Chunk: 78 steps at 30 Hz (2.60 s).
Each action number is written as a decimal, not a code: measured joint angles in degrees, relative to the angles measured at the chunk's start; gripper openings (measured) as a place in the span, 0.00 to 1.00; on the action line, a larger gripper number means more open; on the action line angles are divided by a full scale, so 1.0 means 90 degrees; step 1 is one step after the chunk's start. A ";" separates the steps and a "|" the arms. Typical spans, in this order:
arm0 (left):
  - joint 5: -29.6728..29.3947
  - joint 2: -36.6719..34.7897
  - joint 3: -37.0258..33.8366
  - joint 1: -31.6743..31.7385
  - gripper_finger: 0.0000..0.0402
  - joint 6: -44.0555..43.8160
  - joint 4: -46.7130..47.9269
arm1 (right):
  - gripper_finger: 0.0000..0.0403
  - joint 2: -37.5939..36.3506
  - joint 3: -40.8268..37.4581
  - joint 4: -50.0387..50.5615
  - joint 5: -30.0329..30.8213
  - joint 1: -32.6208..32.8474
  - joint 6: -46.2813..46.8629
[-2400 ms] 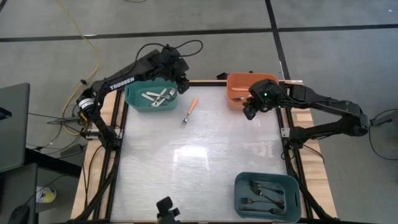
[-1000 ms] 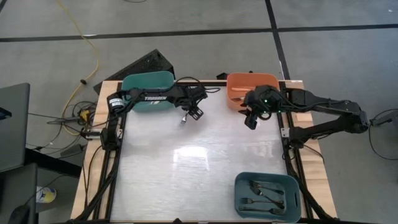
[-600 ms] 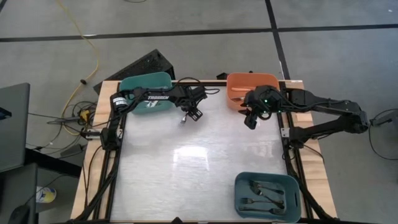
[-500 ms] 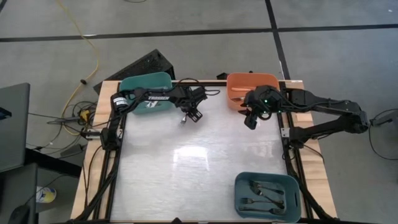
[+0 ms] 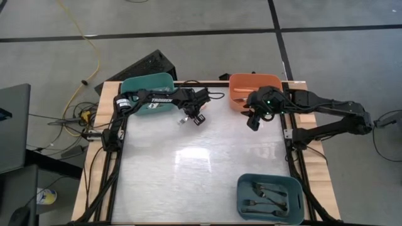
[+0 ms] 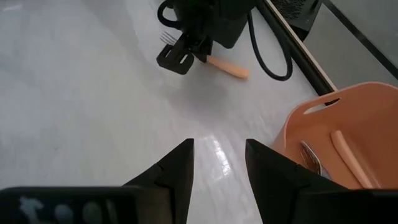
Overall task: Sort silverware by color (type)
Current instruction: Put the orange fork into the orange bin, then return to Home Position
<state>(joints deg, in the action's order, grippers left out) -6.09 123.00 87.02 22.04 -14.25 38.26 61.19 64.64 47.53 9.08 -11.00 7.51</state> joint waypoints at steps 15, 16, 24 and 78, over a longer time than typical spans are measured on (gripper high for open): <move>0.0480 0.0066 0.3112 -0.0027 0.05 0.1389 0.0631 | 0.41 -0.0348 -0.0005 0.0928 -0.0013 0.0362 0.0992; 0.0332 0.0066 0.3376 -0.0024 0.05 0.1480 0.0557 | 0.41 -0.0422 -0.0005 0.0909 -0.0015 0.0425 0.1106; 0.0619 0.0580 0.4525 -0.0021 0.05 0.2772 -0.1856 | 0.41 -0.0845 -0.0005 0.0495 0.0233 0.0692 0.1673; -0.1718 -0.4018 0.1566 -0.3997 0.27 0.1183 0.2127 | 0.41 0.0626 0.0000 -0.3362 0.1267 0.3897 0.2170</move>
<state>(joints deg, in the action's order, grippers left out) -21.55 86.84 101.11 -13.94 -3.60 57.40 66.82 64.64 17.27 20.48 24.06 27.03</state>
